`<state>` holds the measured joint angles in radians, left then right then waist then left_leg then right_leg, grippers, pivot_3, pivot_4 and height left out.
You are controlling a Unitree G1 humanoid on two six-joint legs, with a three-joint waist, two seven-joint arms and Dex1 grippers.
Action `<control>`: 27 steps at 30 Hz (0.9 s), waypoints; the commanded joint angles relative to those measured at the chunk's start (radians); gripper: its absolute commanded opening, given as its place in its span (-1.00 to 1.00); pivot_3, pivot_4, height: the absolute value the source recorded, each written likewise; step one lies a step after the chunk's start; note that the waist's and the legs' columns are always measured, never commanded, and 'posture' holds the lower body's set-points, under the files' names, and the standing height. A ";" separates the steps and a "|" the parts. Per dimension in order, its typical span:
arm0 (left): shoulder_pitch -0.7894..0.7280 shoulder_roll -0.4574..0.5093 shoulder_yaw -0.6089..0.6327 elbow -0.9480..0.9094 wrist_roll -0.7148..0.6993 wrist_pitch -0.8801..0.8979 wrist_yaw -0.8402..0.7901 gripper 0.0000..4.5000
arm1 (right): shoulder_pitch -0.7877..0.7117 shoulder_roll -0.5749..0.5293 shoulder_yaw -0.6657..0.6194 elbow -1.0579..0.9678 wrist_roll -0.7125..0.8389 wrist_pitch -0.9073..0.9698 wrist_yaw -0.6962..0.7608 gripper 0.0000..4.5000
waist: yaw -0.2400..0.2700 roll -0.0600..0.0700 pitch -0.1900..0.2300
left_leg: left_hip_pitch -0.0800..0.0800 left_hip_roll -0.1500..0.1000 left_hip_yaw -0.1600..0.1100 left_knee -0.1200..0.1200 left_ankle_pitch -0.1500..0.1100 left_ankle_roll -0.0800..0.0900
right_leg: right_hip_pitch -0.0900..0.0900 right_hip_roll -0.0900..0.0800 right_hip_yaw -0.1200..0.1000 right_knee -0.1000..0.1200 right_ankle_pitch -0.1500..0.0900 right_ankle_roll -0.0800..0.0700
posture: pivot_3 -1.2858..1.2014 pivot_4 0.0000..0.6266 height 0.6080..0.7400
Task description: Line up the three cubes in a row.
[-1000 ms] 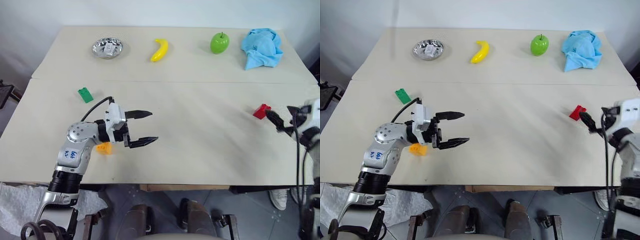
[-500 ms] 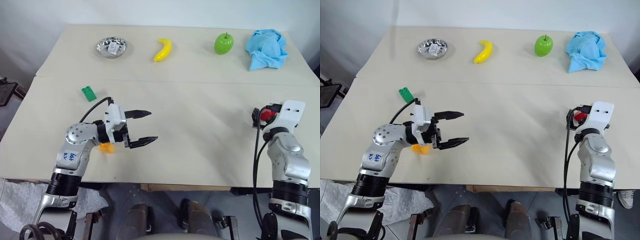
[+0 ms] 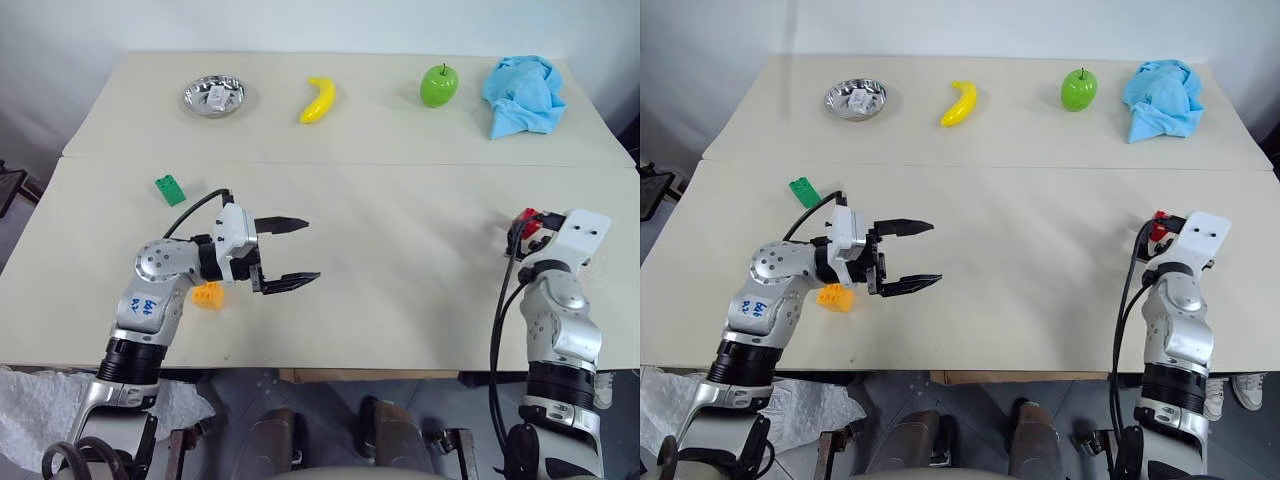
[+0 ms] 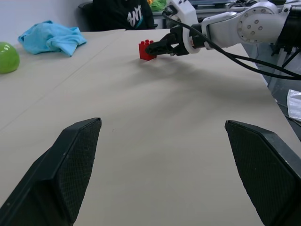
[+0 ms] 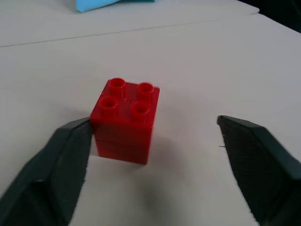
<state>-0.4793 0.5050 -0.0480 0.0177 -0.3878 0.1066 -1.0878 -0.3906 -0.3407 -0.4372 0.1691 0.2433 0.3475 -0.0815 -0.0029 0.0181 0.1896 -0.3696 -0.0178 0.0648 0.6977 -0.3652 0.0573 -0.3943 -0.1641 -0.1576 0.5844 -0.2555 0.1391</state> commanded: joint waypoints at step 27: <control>0.049 0.096 0.092 0.066 -0.031 -0.054 -0.097 1.00 | -0.253 -0.334 0.532 0.292 0.087 -0.384 1.586 -0.36 | 0.001 -0.002 0.001 | 0.000 0.000 0.000 0.001 0.000 0.000 | 0.000 0.000 -0.001 0.000 0.000 0.000 | 0.03 -0.52 1.00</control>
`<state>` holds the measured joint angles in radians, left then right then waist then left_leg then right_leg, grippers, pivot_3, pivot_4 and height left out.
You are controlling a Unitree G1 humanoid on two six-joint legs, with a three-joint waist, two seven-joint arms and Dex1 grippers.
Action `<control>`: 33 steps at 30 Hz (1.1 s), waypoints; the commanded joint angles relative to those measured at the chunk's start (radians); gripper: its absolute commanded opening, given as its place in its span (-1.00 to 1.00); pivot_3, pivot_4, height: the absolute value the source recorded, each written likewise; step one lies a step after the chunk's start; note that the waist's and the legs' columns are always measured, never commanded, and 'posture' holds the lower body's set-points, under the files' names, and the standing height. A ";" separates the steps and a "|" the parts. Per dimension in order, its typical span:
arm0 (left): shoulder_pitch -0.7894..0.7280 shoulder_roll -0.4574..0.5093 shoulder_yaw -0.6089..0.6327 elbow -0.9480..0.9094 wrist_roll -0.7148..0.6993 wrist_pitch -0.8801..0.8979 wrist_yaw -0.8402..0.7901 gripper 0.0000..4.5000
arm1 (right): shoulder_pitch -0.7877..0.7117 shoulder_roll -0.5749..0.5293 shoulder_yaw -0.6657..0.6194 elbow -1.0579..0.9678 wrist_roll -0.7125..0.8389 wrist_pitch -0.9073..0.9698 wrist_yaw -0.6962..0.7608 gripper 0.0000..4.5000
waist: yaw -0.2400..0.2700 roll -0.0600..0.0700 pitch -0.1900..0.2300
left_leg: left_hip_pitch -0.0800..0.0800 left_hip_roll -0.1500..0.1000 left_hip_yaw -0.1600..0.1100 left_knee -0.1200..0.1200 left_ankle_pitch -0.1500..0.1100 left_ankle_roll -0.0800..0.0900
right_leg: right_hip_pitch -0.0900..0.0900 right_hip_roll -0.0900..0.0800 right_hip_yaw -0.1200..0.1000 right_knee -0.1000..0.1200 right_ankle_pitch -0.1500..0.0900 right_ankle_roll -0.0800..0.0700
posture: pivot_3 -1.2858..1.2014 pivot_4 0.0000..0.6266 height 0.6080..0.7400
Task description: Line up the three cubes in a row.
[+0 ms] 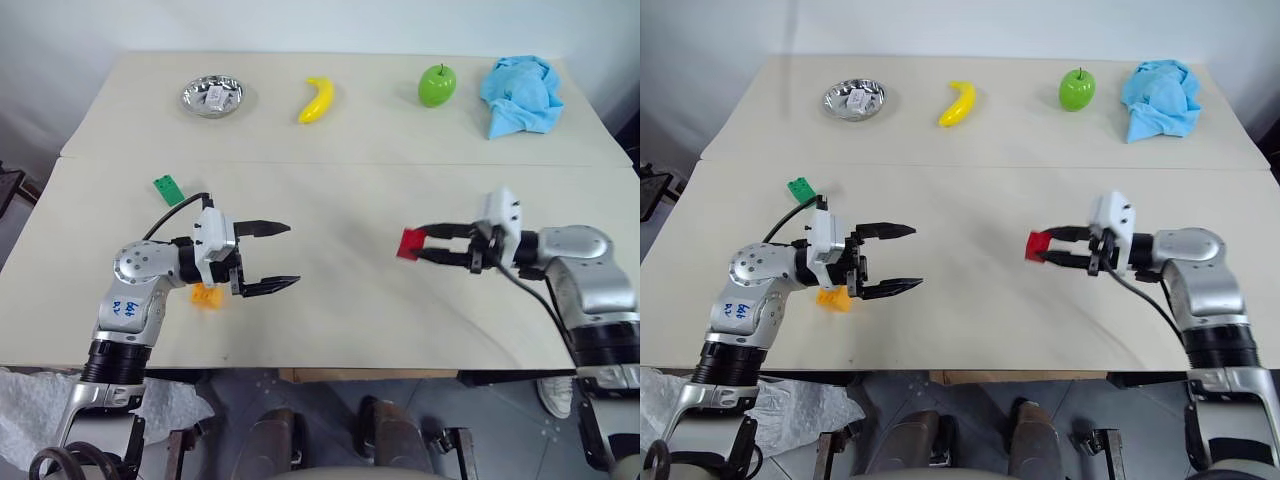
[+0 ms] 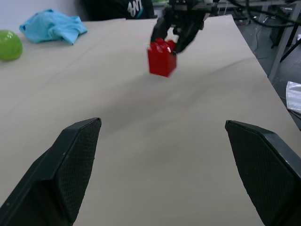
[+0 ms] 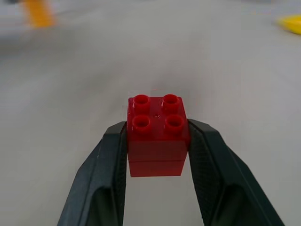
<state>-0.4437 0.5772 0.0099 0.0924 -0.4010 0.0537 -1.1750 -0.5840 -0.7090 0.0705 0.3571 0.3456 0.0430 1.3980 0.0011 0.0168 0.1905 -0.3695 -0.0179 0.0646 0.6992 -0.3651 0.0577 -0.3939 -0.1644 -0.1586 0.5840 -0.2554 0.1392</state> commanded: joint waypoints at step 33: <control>0.486 0.165 0.570 -0.087 -0.143 0.140 0.177 1.00 | 0.025 0.046 0.025 -0.183 0.327 -0.018 0.169 0.99 | -0.008 0.000 0.001 | 0.001 0.001 -0.002 -0.001 -0.001 -0.002 | 0.000 0.000 0.000 0.000 0.000 -0.001 | 0.03 -0.52 1.00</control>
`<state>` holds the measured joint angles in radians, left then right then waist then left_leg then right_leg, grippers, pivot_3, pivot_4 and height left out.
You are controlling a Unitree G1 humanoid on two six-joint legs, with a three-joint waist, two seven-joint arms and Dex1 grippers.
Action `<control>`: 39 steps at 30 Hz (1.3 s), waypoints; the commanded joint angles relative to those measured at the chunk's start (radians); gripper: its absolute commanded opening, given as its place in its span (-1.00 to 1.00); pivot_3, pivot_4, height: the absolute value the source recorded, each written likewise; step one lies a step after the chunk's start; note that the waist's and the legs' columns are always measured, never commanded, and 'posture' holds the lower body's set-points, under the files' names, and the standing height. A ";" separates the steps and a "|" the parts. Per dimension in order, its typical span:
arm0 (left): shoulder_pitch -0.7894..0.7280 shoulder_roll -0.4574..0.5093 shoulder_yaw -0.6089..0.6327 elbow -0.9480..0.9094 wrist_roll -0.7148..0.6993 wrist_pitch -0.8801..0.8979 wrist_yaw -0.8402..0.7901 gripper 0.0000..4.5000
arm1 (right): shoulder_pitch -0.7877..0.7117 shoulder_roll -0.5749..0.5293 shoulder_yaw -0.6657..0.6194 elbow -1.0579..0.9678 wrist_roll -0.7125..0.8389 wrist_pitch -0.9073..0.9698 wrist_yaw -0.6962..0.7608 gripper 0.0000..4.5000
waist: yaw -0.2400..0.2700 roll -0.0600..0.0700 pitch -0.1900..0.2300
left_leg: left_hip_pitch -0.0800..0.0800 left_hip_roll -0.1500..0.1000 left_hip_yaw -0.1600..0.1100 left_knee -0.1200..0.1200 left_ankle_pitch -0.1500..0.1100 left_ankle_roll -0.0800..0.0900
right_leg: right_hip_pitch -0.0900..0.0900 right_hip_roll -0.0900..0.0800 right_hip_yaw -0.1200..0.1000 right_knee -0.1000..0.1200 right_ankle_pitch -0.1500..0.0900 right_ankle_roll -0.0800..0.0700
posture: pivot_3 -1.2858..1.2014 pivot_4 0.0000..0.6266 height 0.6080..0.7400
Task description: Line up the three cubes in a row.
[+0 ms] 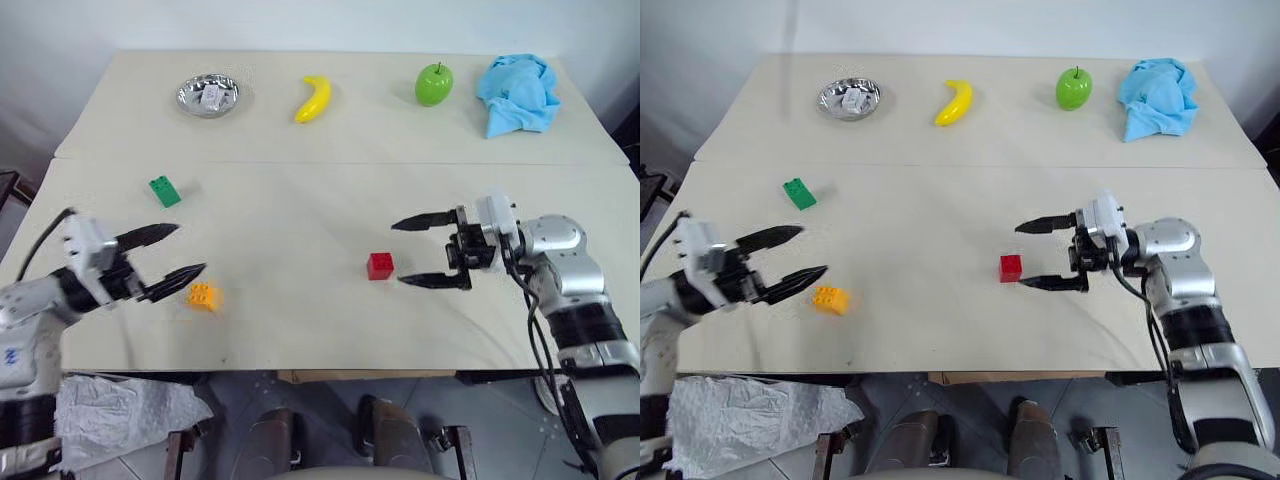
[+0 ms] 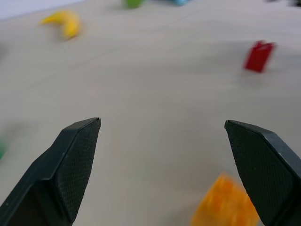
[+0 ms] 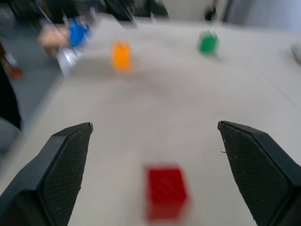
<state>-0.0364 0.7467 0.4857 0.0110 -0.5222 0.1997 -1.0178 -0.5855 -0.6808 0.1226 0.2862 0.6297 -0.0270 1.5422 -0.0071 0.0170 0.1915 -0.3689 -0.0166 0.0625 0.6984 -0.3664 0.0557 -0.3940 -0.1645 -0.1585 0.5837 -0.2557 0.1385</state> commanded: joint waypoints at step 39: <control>-0.092 0.082 -0.138 0.162 0.029 -0.091 -0.177 1.00 | 0.356 0.048 -0.158 -0.451 0.008 0.167 -0.148 0.99 | 0.006 -0.001 0.000 | 0.000 0.000 0.004 0.000 -0.002 0.000 | -0.002 0.000 0.000 0.002 0.000 -0.001 | 0.03 -0.52 1.00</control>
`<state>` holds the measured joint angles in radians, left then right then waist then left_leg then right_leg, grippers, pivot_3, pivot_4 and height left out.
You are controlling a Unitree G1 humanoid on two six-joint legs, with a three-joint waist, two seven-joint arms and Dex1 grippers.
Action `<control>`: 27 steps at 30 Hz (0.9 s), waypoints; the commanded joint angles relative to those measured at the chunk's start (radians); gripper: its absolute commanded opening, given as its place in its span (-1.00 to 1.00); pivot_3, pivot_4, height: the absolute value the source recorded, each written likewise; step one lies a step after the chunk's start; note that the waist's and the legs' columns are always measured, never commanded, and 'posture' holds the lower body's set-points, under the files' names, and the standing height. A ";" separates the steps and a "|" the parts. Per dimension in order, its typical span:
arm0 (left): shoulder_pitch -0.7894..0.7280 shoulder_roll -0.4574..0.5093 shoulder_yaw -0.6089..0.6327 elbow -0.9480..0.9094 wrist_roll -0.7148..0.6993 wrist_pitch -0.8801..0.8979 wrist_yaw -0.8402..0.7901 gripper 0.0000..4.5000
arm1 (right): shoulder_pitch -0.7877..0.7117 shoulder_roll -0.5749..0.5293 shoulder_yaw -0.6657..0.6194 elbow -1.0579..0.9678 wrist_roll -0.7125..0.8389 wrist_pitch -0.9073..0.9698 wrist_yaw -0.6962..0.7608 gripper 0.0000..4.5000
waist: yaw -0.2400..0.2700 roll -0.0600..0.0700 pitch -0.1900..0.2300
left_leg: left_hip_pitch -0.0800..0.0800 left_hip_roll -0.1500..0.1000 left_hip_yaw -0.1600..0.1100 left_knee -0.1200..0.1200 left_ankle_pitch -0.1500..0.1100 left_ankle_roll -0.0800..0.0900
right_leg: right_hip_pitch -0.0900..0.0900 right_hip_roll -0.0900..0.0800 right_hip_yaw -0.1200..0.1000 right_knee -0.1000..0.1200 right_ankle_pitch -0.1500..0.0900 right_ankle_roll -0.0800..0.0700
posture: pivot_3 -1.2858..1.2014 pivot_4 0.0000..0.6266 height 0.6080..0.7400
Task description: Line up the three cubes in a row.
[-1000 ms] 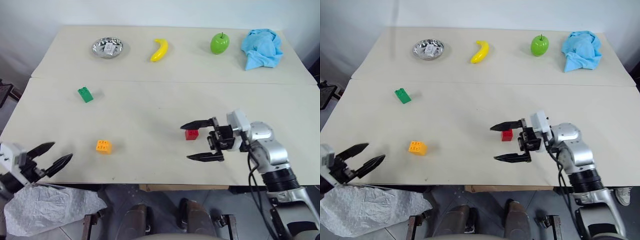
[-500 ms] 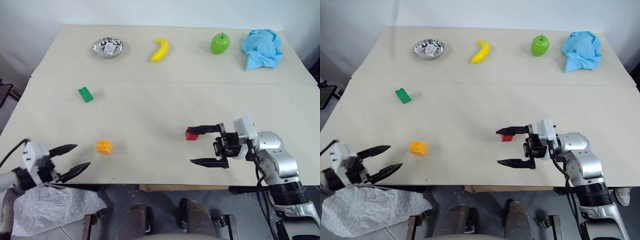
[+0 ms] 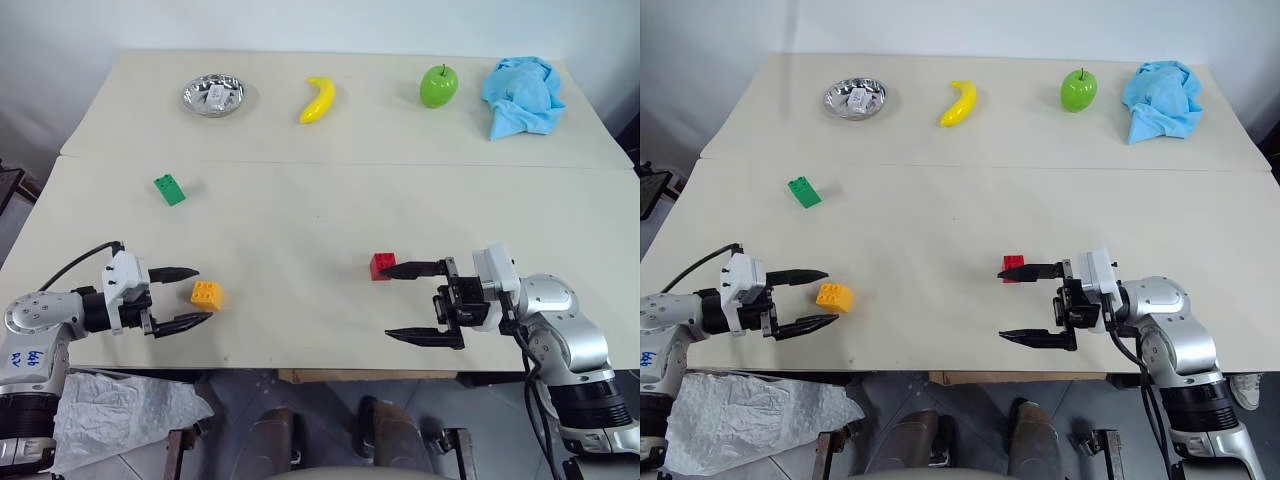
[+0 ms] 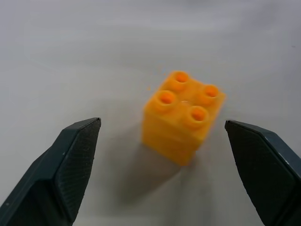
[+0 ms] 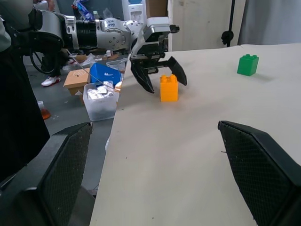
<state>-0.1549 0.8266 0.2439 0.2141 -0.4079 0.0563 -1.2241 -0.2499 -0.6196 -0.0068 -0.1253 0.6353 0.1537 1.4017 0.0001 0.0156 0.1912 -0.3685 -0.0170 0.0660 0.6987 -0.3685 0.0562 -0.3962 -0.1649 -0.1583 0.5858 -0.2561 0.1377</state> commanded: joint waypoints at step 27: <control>0.131 -0.303 0.436 -0.079 -0.150 0.030 0.671 1.00 | -0.082 0.076 -0.040 0.040 -0.026 -0.055 -0.068 0.99 | 0.034 -0.003 -0.001 | 0.001 0.000 -0.002 0.002 -0.002 0.001 | 0.002 -0.001 -0.001 0.000 0.000 0.000 | 0.03 -0.52 1.00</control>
<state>0.0265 0.4821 0.7101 0.1257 -0.5797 0.0916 -0.5562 -0.3269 -0.5438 -0.0313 -0.0689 0.6022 0.1092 1.3392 0.0340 0.0128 0.1899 -0.3676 -0.0176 0.0630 0.7011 -0.3693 0.0574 -0.3935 -0.1657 -0.1597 0.5860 -0.2560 0.1377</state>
